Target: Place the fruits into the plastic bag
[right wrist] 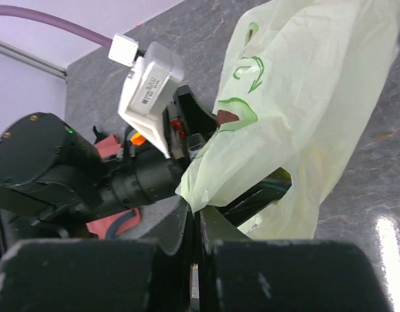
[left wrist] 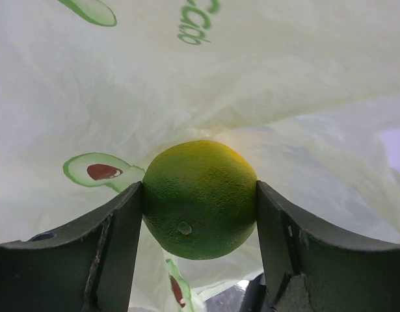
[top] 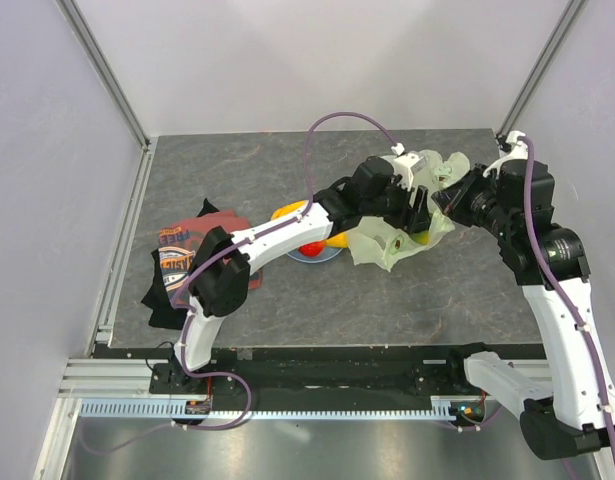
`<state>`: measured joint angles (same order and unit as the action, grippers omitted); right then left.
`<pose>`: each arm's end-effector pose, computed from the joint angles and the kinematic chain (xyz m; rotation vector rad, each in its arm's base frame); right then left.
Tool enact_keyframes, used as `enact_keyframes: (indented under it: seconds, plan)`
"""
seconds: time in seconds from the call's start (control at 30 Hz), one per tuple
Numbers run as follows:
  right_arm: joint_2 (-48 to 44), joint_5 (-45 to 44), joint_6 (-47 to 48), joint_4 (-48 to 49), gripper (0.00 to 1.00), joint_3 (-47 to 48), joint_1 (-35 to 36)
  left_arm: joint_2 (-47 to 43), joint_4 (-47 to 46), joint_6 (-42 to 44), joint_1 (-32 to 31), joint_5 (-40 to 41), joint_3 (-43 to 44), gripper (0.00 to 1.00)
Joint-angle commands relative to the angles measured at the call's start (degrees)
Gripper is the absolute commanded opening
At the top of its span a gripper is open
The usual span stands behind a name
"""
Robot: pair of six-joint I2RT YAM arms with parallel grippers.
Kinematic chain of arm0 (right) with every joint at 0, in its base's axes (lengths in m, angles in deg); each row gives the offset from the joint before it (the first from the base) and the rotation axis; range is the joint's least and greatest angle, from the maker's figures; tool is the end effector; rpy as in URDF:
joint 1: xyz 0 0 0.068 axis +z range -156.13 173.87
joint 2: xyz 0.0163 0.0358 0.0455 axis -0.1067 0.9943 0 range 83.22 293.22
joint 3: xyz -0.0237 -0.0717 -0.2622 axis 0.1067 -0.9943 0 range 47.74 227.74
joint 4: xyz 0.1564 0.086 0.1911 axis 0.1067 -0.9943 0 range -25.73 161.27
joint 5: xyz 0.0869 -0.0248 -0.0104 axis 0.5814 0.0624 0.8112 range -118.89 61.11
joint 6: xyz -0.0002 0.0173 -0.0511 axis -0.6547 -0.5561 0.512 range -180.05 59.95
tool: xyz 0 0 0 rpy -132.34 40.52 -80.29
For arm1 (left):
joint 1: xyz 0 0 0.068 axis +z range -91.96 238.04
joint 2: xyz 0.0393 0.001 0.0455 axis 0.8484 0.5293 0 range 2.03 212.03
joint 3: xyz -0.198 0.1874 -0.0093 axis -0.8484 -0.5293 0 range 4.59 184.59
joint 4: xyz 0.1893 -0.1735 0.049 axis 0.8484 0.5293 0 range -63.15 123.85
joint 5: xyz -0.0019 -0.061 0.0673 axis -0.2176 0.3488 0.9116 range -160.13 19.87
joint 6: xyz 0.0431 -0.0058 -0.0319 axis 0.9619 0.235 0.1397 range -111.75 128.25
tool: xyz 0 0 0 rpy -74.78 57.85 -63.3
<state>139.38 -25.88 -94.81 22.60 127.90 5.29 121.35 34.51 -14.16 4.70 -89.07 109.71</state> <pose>0.1683 0.0359 0.4416 0.3803 2.0109 0.5638 0.2900 -0.4091 0.3016 0.7935 1.9741 -1.1559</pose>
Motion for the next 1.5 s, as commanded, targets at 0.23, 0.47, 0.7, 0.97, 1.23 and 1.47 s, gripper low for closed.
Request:
enact_keyframes:
  seconds: [0.23,0.47,0.7,0.97,1.23,1.47]
  plan:
    - [1.9,3.3,-5.5,6.4,0.04,-0.4,0.1,1.9,9.5,7.2,0.3,17.3,3.4,0.51]
    - [1.6,-2.6,-3.3,3.3,0.05,-1.2,0.1,-1.6,11.4,8.7,0.8,21.9,4.6,0.52]
    - [-1.0,-10.1,1.5,-3.3,0.05,-4.6,0.0,-1.1,14.3,9.1,5.1,26.7,5.0,0.52]
    - [-1.1,-10.0,2.1,-2.8,0.05,-10.4,0.0,-3.0,12.7,11.8,5.2,29.9,5.7,0.52]
    - [1.9,-4.3,-0.2,1.6,0.05,-11.1,0.0,-1.1,10.3,2.7,5.2,17.6,5.1,0.55]
    - [2.1,-3.1,-1.3,3.7,0.05,-12.0,0.1,2.8,9.5,0.9,5.0,11.4,5.9,0.72]
